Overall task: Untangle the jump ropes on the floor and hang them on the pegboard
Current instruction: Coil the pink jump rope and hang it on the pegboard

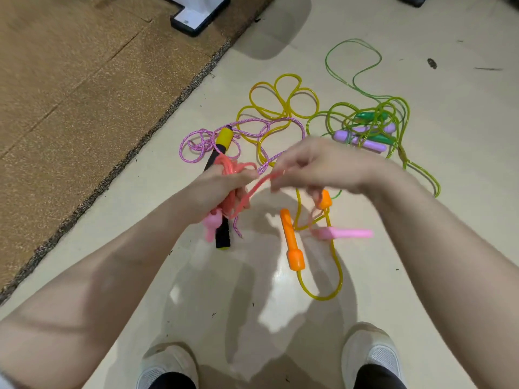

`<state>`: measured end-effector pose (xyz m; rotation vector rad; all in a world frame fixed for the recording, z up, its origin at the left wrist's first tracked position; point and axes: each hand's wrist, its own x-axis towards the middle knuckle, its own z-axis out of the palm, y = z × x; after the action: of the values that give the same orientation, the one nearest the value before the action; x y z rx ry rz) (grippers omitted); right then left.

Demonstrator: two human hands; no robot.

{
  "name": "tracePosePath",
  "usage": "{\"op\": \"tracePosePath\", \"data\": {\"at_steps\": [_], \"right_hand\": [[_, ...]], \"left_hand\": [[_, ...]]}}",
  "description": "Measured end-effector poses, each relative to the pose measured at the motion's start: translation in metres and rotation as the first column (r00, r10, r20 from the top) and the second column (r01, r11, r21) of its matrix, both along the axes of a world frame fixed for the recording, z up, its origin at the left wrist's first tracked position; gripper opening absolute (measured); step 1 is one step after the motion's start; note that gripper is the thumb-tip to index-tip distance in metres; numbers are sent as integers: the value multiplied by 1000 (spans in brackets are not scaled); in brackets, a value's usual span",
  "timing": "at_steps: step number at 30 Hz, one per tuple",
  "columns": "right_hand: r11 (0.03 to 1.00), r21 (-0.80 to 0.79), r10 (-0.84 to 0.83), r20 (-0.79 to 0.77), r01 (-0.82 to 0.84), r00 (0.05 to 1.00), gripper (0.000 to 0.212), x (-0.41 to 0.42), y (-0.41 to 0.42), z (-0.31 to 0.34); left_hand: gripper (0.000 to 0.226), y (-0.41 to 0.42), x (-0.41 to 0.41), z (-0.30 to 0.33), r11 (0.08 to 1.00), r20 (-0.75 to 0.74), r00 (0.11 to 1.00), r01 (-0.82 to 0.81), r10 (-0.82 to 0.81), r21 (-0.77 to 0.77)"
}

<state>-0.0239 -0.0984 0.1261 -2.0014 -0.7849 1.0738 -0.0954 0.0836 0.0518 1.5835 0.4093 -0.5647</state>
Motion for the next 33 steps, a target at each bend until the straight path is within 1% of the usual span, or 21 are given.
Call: {"op": "tracePosePath", "data": {"at_steps": [2,3,5,8,10,11,12,13,15,16,17,19,21,23,24,26,27,28,30,32,33], "right_hand": [[943,197,-272,0,267,962,12,16,-9,4],[893,268,-374,-8,363,927,13,21,-12,1],[821,339,-494,17,460,869,16,22,-12,-13],[762,339,-573,-45,552,818,22,9,-4,-38],[719,303,-589,-212,625,780,23,-2,-2,-49],[719,301,-565,-272,626,779,19,-7,-1,-56],[753,298,-522,-275,587,808,13,-12,-1,-62],[805,270,-472,-246,527,847,17,-17,-1,-68],[944,72,-308,-166,323,937,33,-28,-1,-75],[981,-51,-193,-167,187,967,30,-33,-1,-76],[988,-149,-74,-207,43,976,25,-36,0,-76],[940,-267,129,-302,-214,945,39,-42,2,-68],[897,-279,279,-243,-342,929,39,-46,8,-54],[910,-231,361,36,-343,932,24,-41,14,-39],[931,-195,342,181,-307,922,17,-35,15,-33],[986,-30,160,395,-161,904,14,-23,14,-25],[995,73,28,446,-67,895,12,-16,12,-25],[989,144,-91,445,30,891,14,-12,11,-24],[973,141,-220,348,181,911,41,-7,10,-28],[988,58,-154,174,146,973,59,-11,7,-32],[990,99,-101,42,97,994,53,-16,6,-35]], "left_hand": [[55,-6,1,4,973,-42,994,89,-101,-215],[68,-10,1,8,927,-47,979,174,-201,-332],[81,-20,4,15,770,29,900,389,-435,-506],[64,-33,6,25,529,218,795,553,-566,-644],[48,-34,7,25,481,277,803,551,-527,-682],[43,-32,8,24,474,306,812,549,-497,-688],[41,-29,8,21,481,323,828,537,-458,-693],[43,-25,8,21,520,300,864,487,-404,-701],[64,-17,11,17,689,148,970,243,-195,-682],[74,-15,13,15,769,80,995,99,-62,-631],[79,-12,15,13,826,29,997,-42,70,-562],[78,-3,19,4,884,-4,961,-256,277,-392],[81,8,20,-6,912,28,940,-323,341,-253],[74,16,14,-7,941,14,957,-283,291,-185],[66,17,11,-4,969,4,979,-201,204,-141],[39,13,6,4,996,-12,998,53,-54,-65],[37,10,5,6,986,-26,989,145,-147,-85],[48,8,4,8,967,-37,977,199,-208,-160],[65,4,5,11,891,-18,960,252,-279,-377],[65,1,8,14,788,30,933,320,-359,-525],[63,-1,9,15,735,38,913,351,-406,-580]]}}
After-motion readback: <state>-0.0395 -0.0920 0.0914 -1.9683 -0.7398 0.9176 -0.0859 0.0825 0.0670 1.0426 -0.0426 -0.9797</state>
